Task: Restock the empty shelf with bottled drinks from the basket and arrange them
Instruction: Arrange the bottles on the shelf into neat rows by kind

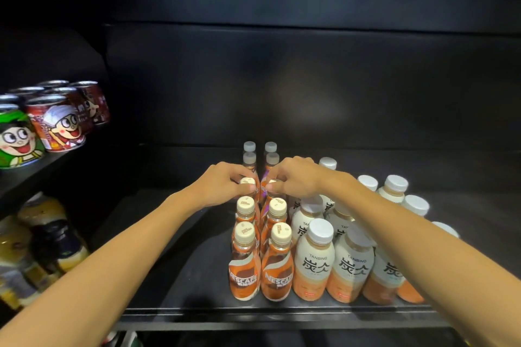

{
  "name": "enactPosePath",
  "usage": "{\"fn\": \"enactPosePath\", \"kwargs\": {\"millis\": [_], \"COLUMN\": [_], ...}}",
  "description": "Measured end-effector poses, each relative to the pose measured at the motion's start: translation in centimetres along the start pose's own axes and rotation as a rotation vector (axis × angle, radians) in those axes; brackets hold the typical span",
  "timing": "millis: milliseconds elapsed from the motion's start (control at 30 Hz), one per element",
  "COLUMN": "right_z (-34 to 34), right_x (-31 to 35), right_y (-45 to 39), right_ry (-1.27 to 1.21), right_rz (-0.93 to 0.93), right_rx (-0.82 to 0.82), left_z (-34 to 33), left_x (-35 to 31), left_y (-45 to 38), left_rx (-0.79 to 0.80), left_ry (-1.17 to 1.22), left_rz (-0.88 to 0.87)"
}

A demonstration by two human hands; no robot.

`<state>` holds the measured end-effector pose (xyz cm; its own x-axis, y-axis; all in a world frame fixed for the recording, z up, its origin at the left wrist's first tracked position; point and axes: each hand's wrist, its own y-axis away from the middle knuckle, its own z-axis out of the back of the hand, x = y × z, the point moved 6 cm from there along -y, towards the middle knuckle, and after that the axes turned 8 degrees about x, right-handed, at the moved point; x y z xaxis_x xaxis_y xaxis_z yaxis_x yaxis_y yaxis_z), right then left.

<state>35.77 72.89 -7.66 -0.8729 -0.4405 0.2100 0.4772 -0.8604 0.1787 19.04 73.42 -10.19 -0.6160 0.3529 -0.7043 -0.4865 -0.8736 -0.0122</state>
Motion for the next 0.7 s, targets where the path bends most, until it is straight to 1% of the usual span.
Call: {"fn": "enactPosePath", "kwargs": {"millis": [267, 400, 500, 567, 700], "right_z": [-0.4, 0.6, 1.9, 2.7, 3.3], "right_x": [-0.3, -1.1, -2.1, -2.8, -4.2], "right_y": [0.3, 0.0, -0.8, -1.5, -3.2], "right_ry": [-0.112, -0.168, -0.197, -0.169, -0.101], "right_rz": [0.019, -0.01, -0.045, -0.073, -0.169], "right_rx": [-0.028, -0.085, -0.162, -0.204, -0.178], "left_z": [0.0, 1.1, 2.4, 3.1, 3.8], "left_x": [0.0, -0.1, -0.5, -0.5, 0.0], "left_y": [-0.1, -0.7, -1.7, -2.7, -4.7], "left_rx": [0.001, -0.057, -0.123, -0.149, -0.102], "left_ry": [0.019, 0.031, -0.025, -0.075, -0.188], "left_rz": [0.017, 0.016, 0.016, 0.029, 0.036]}}
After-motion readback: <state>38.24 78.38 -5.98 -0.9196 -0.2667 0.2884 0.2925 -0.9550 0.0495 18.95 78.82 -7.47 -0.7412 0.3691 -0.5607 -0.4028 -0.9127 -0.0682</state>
